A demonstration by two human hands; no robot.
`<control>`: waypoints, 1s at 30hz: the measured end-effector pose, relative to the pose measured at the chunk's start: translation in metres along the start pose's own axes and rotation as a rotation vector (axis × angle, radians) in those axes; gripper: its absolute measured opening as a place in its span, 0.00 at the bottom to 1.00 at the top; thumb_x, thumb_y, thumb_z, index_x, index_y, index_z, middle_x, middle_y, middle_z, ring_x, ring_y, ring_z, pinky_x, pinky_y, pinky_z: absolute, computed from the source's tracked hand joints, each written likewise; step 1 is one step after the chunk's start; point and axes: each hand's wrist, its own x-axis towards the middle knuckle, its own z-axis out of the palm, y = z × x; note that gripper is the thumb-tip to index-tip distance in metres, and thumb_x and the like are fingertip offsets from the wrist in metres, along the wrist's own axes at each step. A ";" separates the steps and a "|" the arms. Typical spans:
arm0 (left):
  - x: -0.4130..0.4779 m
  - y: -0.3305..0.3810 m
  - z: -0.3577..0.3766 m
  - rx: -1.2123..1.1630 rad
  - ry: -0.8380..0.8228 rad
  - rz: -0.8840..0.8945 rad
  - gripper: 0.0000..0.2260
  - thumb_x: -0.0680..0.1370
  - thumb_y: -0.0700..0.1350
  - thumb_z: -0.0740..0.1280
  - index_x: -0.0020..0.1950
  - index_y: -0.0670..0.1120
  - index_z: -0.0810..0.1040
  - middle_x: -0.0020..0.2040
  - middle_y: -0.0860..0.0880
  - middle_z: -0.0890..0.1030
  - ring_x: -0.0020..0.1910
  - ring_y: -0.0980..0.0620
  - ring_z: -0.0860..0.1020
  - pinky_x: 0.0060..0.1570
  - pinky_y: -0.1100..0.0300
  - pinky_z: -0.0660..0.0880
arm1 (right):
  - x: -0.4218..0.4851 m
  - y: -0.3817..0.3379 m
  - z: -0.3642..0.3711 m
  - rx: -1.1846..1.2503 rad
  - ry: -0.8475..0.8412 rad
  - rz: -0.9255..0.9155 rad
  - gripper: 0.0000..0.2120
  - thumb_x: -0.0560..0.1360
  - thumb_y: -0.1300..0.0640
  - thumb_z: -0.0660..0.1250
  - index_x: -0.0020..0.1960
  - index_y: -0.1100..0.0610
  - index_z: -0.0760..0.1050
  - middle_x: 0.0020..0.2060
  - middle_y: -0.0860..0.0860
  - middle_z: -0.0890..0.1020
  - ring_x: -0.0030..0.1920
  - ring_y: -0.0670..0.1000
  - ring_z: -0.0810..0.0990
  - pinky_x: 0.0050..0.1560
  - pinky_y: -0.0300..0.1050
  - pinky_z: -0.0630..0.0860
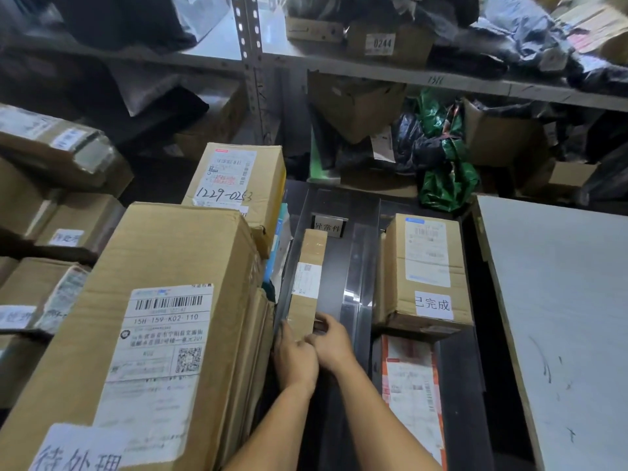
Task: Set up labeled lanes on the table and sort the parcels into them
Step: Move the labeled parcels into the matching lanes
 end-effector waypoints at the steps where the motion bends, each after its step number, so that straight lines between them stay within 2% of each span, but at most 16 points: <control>1: -0.003 0.001 0.000 0.005 0.002 0.015 0.28 0.77 0.34 0.58 0.78 0.44 0.59 0.76 0.43 0.65 0.74 0.44 0.65 0.73 0.50 0.61 | 0.000 -0.001 -0.002 -0.014 -0.009 0.004 0.21 0.74 0.65 0.71 0.66 0.57 0.73 0.58 0.52 0.81 0.59 0.49 0.79 0.57 0.39 0.75; 6: -0.011 0.006 -0.003 0.024 0.016 0.075 0.27 0.79 0.34 0.57 0.78 0.44 0.59 0.78 0.46 0.61 0.77 0.48 0.59 0.75 0.55 0.55 | -0.004 -0.001 -0.004 -0.042 0.028 0.048 0.19 0.77 0.67 0.65 0.68 0.60 0.72 0.62 0.55 0.80 0.62 0.52 0.78 0.61 0.42 0.75; 8: -0.016 0.013 -0.006 0.009 0.012 0.067 0.25 0.79 0.35 0.57 0.77 0.44 0.61 0.77 0.46 0.64 0.76 0.47 0.61 0.74 0.56 0.58 | -0.009 -0.006 -0.004 -0.055 0.058 0.028 0.17 0.78 0.64 0.65 0.67 0.61 0.74 0.61 0.56 0.81 0.62 0.52 0.78 0.61 0.42 0.74; 12: -0.032 0.043 -0.016 -0.086 0.013 0.112 0.19 0.82 0.41 0.56 0.74 0.45 0.69 0.72 0.45 0.71 0.71 0.46 0.68 0.70 0.53 0.64 | -0.032 -0.035 -0.015 0.010 0.186 -0.087 0.17 0.81 0.58 0.61 0.69 0.60 0.73 0.64 0.53 0.78 0.64 0.50 0.75 0.59 0.37 0.68; 15: -0.044 0.075 -0.022 -0.206 -0.016 0.156 0.18 0.82 0.44 0.56 0.72 0.45 0.71 0.70 0.47 0.73 0.70 0.48 0.70 0.65 0.58 0.64 | -0.049 -0.062 -0.029 0.103 0.243 -0.165 0.19 0.81 0.54 0.60 0.71 0.56 0.71 0.67 0.50 0.76 0.67 0.49 0.74 0.69 0.48 0.70; 16: -0.050 0.087 -0.026 -0.247 -0.024 0.178 0.17 0.82 0.44 0.57 0.71 0.45 0.72 0.69 0.48 0.74 0.69 0.48 0.71 0.63 0.60 0.65 | -0.057 -0.073 -0.035 0.122 0.256 -0.189 0.19 0.81 0.53 0.60 0.72 0.54 0.71 0.68 0.50 0.76 0.67 0.49 0.74 0.70 0.52 0.70; 21: -0.080 0.158 -0.060 -0.364 -0.038 0.284 0.13 0.82 0.44 0.57 0.59 0.48 0.79 0.58 0.50 0.79 0.65 0.45 0.73 0.57 0.58 0.68 | -0.100 -0.147 -0.066 0.143 0.337 -0.361 0.20 0.80 0.49 0.61 0.71 0.54 0.72 0.67 0.49 0.76 0.67 0.49 0.73 0.69 0.55 0.71; 24: -0.089 0.207 -0.086 -0.399 -0.005 0.336 0.15 0.80 0.43 0.57 0.58 0.35 0.77 0.59 0.37 0.79 0.61 0.37 0.74 0.59 0.50 0.70 | -0.123 -0.201 -0.075 0.143 0.392 -0.478 0.26 0.73 0.42 0.61 0.67 0.52 0.75 0.62 0.52 0.81 0.63 0.53 0.78 0.66 0.60 0.73; 28: -0.108 0.278 -0.149 -0.472 -0.010 0.494 0.13 0.80 0.43 0.57 0.51 0.37 0.78 0.54 0.37 0.80 0.55 0.38 0.76 0.52 0.52 0.71 | -0.155 -0.281 -0.070 0.084 0.403 -0.666 0.20 0.78 0.49 0.62 0.66 0.56 0.76 0.58 0.54 0.82 0.59 0.53 0.80 0.65 0.58 0.74; 30: -0.108 0.303 -0.194 -0.462 -0.003 0.569 0.14 0.80 0.44 0.56 0.53 0.38 0.79 0.54 0.38 0.80 0.56 0.39 0.75 0.51 0.54 0.69 | -0.170 -0.320 -0.057 0.075 0.386 -0.753 0.22 0.75 0.45 0.62 0.64 0.54 0.77 0.56 0.51 0.83 0.56 0.52 0.81 0.62 0.59 0.76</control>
